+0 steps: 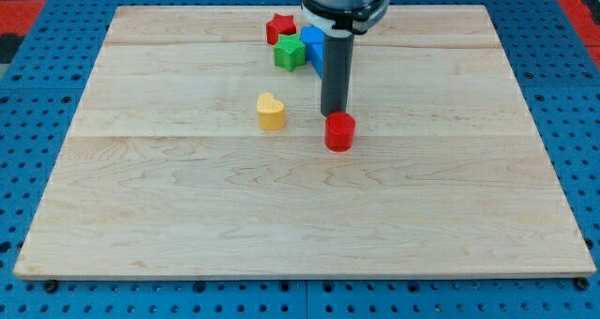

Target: Move the yellow hexagon and green circle slightly left

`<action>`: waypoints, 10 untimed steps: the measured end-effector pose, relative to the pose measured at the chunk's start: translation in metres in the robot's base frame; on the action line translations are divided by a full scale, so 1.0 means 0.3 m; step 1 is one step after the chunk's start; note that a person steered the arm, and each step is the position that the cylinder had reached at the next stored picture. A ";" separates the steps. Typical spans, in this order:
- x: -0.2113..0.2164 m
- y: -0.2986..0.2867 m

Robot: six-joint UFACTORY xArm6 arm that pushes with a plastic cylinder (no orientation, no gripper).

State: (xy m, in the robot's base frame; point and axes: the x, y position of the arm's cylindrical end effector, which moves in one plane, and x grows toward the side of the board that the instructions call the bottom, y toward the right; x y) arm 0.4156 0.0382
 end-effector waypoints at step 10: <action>-0.696 -0.271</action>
State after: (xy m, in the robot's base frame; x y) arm 0.2066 -0.0430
